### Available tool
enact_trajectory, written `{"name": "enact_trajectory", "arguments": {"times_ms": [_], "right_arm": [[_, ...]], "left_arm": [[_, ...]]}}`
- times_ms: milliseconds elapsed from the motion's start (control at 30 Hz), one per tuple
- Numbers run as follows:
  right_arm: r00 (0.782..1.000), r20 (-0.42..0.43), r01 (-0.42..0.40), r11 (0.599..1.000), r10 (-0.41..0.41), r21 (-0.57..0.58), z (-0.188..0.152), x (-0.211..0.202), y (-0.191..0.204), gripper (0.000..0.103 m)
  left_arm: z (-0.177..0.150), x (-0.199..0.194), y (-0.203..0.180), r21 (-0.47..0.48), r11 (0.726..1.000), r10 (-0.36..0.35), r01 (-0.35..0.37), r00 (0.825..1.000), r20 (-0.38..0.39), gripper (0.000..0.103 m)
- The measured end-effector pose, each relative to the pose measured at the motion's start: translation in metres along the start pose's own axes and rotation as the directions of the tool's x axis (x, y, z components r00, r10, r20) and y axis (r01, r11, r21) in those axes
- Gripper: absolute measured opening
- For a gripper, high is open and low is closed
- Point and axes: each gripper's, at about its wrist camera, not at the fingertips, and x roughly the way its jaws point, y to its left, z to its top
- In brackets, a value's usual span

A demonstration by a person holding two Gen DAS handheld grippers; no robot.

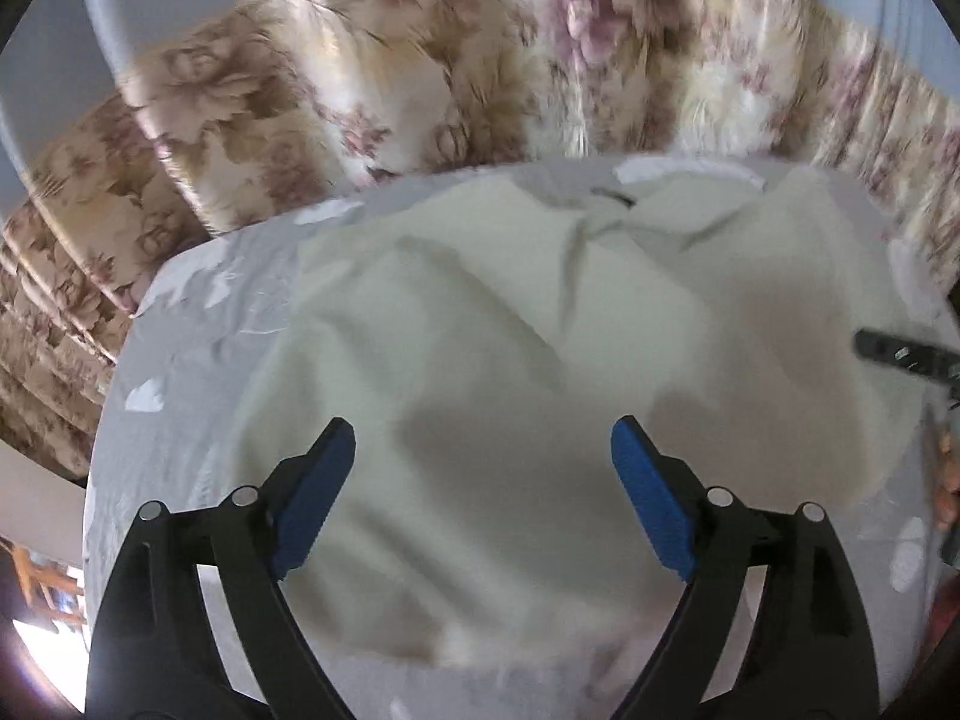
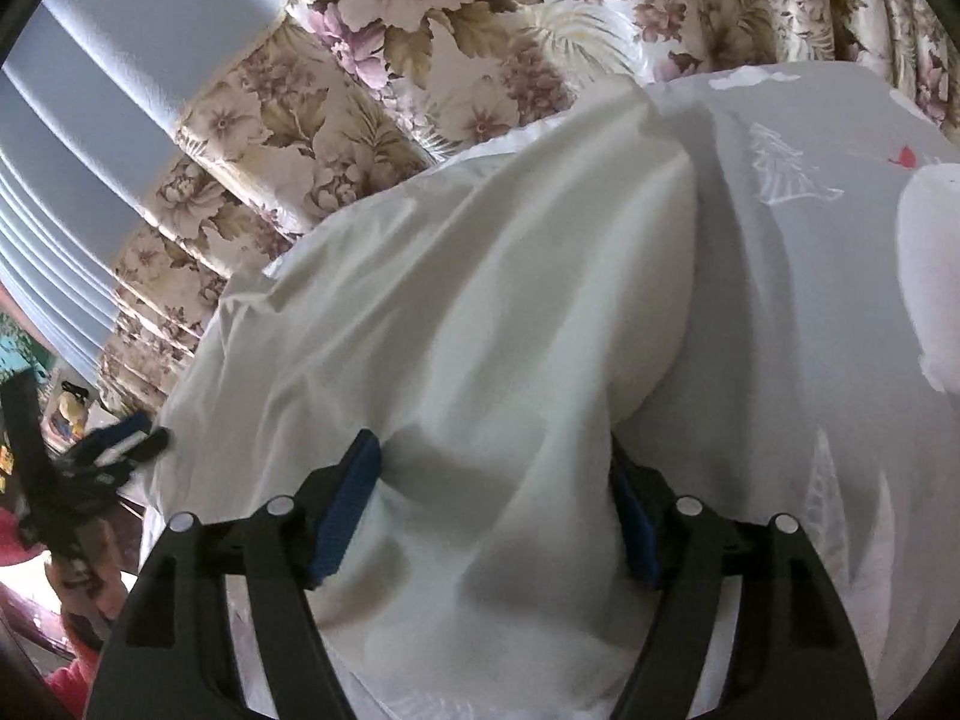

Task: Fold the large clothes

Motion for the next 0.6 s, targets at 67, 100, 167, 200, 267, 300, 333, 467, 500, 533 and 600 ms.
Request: {"name": "enact_trajectory", "arguments": {"times_ms": [67,100,167,200,267,300,333,467,500,533,600], "right_arm": [[1.000,0.004,0.007,1.000,-0.007,-0.012,0.006,0.005,0.002,0.072],[1.000,0.008,0.005,1.000,-0.005,-0.012,0.007,0.007,0.002,0.067],[1.000,0.021,0.004,1.000,-0.003,-0.031,0.006,0.010,0.008,0.050],[0.999,0.031,-0.003,0.999,0.004,-0.039,0.006,0.008,0.010,0.041],[0.998,0.058,0.016,0.998,-0.012,-0.060,0.006,0.002,0.017,0.032],[0.996,0.077,0.040,0.996,-0.033,-0.083,0.005,-0.002,0.024,0.028],[0.992,0.104,0.078,0.990,-0.066,-0.119,0.005,-0.008,0.037,0.025],[0.975,0.171,0.178,0.958,-0.141,-0.223,0.010,-0.027,0.087,0.021],[0.972,0.182,0.192,0.950,-0.149,-0.247,0.013,-0.032,0.104,0.020],[0.970,0.187,0.200,0.943,-0.153,-0.267,0.015,-0.036,0.115,0.020],[0.966,0.190,0.231,0.913,-0.174,-0.337,0.019,-0.040,0.152,0.020]], "left_arm": [[0.003,0.027,-0.004,-0.014,0.999,0.028,-0.028,0.998,-0.060,0.087],[0.003,0.035,-0.002,-0.028,0.999,0.024,-0.027,0.997,-0.075,0.087],[0.001,0.041,-0.002,-0.035,0.999,0.032,-0.035,0.997,-0.072,0.087],[0.001,0.042,-0.004,-0.028,0.999,0.040,-0.042,0.997,-0.070,0.087],[-0.001,0.044,-0.008,-0.006,0.998,0.066,-0.067,0.996,-0.064,0.087],[-0.001,0.044,-0.010,-0.001,0.997,0.074,-0.074,0.995,-0.062,0.087],[-0.001,0.045,-0.011,0.001,0.997,0.079,-0.079,0.995,-0.061,0.087],[0.000,0.047,-0.005,-0.017,0.998,0.057,-0.058,0.996,-0.066,0.087],[0.000,0.047,-0.003,-0.023,0.999,0.044,-0.046,0.997,-0.068,0.087],[0.001,0.046,0.002,-0.031,0.999,0.023,-0.025,0.997,-0.070,0.085],[0.001,0.039,0.015,-0.056,0.998,-0.029,0.025,0.997,-0.067,0.073]]}}
